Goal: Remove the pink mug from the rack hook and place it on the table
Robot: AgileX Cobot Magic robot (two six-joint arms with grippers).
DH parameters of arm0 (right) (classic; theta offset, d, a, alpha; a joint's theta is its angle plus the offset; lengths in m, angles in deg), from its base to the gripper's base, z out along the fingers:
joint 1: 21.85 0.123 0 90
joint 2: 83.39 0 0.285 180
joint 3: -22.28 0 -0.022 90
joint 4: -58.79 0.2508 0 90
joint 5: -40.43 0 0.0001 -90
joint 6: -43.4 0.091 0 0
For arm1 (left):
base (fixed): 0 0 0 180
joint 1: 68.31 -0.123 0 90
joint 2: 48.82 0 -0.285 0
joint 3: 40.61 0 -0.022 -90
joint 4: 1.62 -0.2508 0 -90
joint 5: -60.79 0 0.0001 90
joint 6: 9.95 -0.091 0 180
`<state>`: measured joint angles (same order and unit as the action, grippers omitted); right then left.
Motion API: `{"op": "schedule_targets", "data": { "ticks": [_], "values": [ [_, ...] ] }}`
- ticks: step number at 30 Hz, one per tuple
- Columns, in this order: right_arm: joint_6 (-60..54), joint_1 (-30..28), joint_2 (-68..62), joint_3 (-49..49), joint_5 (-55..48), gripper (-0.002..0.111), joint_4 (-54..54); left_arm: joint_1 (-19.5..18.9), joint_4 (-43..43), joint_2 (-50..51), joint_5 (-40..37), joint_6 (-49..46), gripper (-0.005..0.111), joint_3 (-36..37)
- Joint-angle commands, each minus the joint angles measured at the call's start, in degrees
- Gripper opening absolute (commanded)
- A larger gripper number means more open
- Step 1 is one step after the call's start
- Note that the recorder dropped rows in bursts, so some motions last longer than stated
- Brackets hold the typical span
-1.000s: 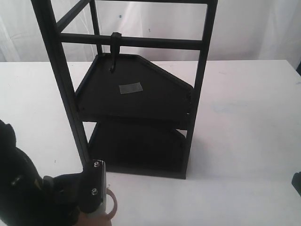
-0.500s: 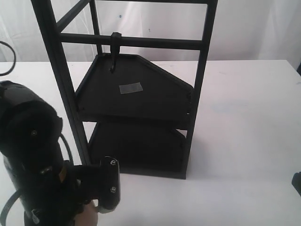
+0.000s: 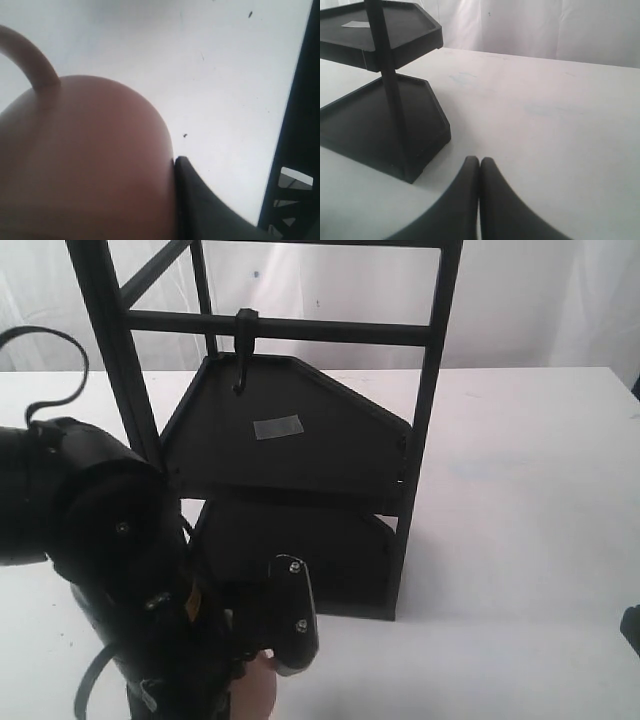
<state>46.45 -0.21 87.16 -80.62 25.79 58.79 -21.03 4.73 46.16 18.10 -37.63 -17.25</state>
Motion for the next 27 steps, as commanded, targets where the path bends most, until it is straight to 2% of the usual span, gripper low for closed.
{"op": "schedule_targets", "data": {
  "ticks": [1,6,16,27],
  "values": [
    [0.28,-0.49,0.18,0.12,0.43,0.000,0.00,0.31,2.55,2.78,-0.19,-2.07,0.000,-0.17],
    [0.28,-0.49,0.18,0.12,0.43,0.000,0.00,0.42,3.25,4.55,0.95,-2.55,0.000,-0.29],
    [0.28,-0.49,0.18,0.12,0.43,0.000,0.00,3.43,3.31,6.24,0.44,-3.10,0.000,-4.21],
    [0.28,-0.49,0.18,0.12,0.43,0.000,0.00,3.58,2.36,8.74,-1.08,-3.10,0.000,-5.04]
  ]
}}
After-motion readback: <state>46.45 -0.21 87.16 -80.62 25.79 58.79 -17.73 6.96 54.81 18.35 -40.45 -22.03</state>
